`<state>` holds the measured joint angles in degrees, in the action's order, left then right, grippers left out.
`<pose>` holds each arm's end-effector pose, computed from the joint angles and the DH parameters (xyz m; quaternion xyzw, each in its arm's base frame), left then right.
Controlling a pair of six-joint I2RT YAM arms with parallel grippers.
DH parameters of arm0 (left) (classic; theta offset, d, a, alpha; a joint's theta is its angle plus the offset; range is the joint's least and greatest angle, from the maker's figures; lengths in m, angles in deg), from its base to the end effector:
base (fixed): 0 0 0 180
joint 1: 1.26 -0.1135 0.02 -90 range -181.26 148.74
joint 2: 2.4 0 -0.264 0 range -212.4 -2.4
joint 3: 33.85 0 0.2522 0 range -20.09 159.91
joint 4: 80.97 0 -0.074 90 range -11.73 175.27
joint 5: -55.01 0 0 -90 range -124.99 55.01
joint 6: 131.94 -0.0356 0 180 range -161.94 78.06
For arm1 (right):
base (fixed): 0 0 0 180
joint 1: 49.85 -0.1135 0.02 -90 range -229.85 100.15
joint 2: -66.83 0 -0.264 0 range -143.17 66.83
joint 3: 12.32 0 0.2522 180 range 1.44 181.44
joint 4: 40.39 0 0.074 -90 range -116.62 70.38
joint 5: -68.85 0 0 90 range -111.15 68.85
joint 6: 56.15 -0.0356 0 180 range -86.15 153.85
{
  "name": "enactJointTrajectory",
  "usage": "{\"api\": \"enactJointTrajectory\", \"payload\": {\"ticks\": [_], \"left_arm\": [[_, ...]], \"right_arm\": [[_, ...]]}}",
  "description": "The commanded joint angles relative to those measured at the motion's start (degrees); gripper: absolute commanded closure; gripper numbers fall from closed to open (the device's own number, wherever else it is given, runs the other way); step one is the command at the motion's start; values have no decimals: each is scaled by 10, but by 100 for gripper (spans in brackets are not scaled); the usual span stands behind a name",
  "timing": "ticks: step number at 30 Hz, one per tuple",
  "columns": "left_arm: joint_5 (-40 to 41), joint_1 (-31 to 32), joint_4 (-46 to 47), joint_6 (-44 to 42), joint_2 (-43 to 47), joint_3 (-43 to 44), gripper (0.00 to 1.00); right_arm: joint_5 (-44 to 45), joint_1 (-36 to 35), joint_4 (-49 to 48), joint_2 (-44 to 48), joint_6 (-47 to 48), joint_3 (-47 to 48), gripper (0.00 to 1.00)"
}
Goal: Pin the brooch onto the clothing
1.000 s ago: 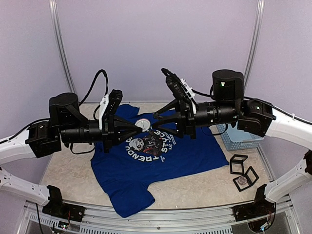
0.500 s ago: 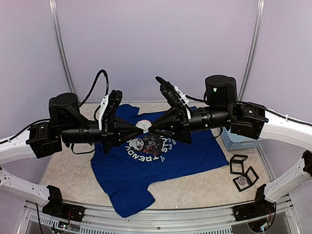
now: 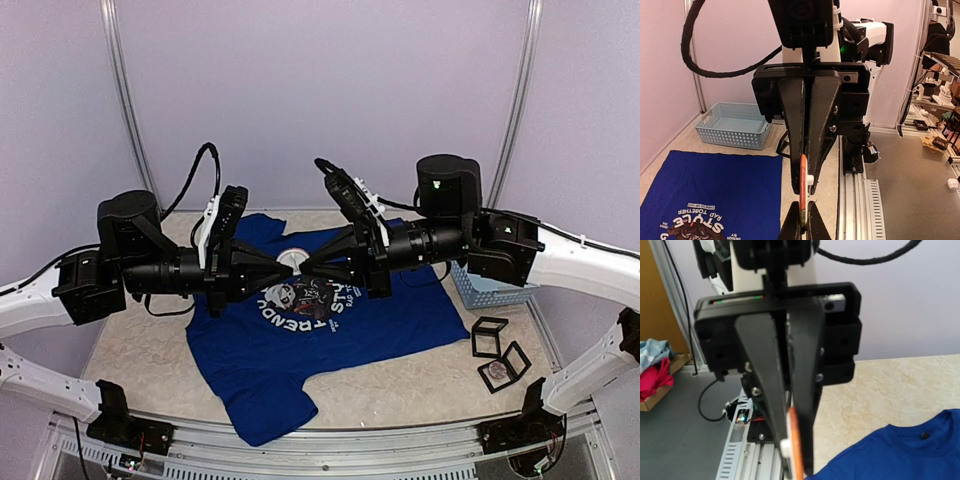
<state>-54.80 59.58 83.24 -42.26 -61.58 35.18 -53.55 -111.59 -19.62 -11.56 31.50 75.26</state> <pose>0.1065 -0.2156 0.3722 0.4714 0.5714 -0.4427 0.5053 0.1337 0.2889 0.3915 -0.5218 0.5590 0.5053 0.3999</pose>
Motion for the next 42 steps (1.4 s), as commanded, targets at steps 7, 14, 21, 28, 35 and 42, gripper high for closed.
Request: {"api": "enactJointTrajectory", "payload": {"ticks": [7, 14, 21, 28, 35, 42], "left_arm": [[119, 6, -97, -65, 27, 24, 24], [102, 9, -193, -96, -25, 94, 54], [55, 11, -181, -96, -28, 98, 76], [25, 15, -192, -98, -39, 99, 61], [42, 19, -175, -95, -51, 99, 74], [50, 20, -142, -85, -43, 85, 100]], "right_arm": [[77, -4, 201, 3, 115, 52, 100], [67, -12, 363, -64, 177, 174, 100], [60, -14, 350, -70, 182, 180, 100], [69, -18, 346, -70, 181, 186, 100], [56, -22, 332, -69, 184, 186, 100], [54, -22, 322, -70, 185, 184, 100]]}}
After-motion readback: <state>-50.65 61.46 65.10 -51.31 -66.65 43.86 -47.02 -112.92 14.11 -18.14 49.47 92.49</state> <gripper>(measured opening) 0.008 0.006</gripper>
